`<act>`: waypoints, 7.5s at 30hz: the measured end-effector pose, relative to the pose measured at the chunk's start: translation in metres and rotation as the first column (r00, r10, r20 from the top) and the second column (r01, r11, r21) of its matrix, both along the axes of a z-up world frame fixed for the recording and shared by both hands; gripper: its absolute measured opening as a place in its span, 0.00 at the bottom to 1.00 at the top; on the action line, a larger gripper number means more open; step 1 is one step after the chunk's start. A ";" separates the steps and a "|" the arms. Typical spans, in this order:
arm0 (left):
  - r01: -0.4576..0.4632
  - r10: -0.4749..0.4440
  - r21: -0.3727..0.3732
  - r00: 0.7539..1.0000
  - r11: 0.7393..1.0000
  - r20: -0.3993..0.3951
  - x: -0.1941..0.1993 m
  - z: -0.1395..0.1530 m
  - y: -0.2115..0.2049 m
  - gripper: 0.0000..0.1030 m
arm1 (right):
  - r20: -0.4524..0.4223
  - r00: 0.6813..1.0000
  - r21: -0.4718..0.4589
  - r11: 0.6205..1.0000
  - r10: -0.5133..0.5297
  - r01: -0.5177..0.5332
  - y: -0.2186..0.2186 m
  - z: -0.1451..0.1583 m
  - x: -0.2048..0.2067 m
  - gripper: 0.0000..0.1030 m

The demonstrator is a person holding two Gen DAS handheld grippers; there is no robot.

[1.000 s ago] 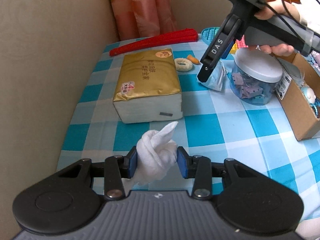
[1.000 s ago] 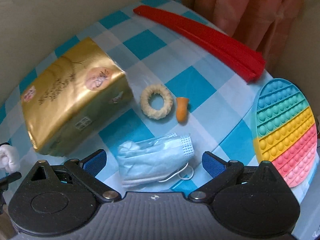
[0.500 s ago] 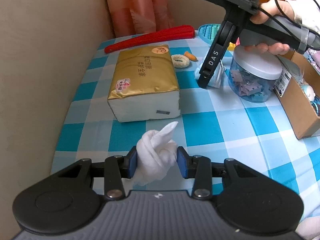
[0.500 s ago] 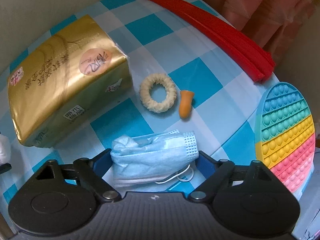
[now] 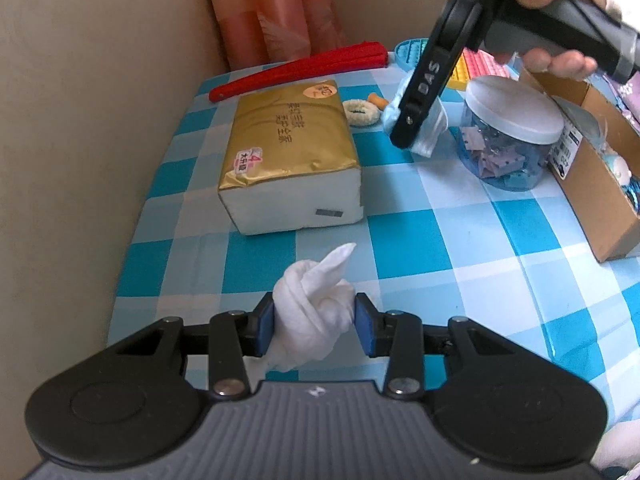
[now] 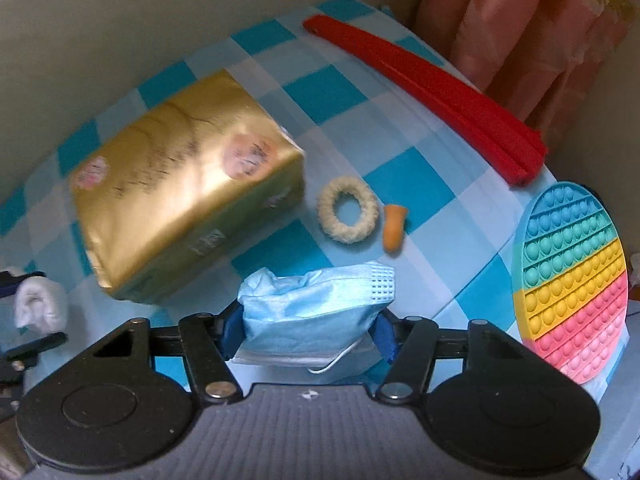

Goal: Organize soft objects

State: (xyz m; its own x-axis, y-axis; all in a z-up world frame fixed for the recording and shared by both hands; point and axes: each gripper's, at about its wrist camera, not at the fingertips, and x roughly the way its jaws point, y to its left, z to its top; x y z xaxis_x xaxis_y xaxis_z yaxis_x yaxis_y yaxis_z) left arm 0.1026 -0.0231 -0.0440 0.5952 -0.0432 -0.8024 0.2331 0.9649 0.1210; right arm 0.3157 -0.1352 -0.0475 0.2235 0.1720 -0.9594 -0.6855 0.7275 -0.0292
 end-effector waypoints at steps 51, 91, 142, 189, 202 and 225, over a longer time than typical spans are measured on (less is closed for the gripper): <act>0.284 -0.286 0.053 0.958 0.957 0.031 -0.046 0.037 -0.070 0.39 | 0.029 0.879 0.160 0.870 -0.476 0.466 -0.195 0.057 -0.181 0.93; 0.590 -0.590 -0.007 0.807 0.808 -0.032 0.066 0.094 -0.257 0.39 | 0.291 0.736 0.375 0.781 -0.611 0.500 -0.181 0.039 -0.283 0.55; 0.148 -0.153 0.056 0.982 0.987 0.113 -0.035 0.045 -0.071 0.93 | 0.331 0.789 0.334 0.846 -0.517 0.414 -0.127 0.041 -0.282 1.00; 0.261 -0.233 0.065 0.929 0.963 -0.288 0.251 -0.009 -0.103 0.73 | 0.262 0.858 0.319 0.879 -0.442 0.355 -0.112 0.031 -0.212 1.00; 0.228 -0.208 0.022 0.922 0.974 -0.325 0.264 -0.016 -0.098 0.46 | 0.265 0.856 0.315 0.879 -0.445 0.359 -0.111 0.032 -0.211 1.00; 0.207 -0.213 -0.052 0.955 0.977 -0.206 0.252 0.041 -0.068 0.39 | 0.303 0.907 0.247 0.944 -0.291 0.220 -0.097 0.067 -0.093 0.77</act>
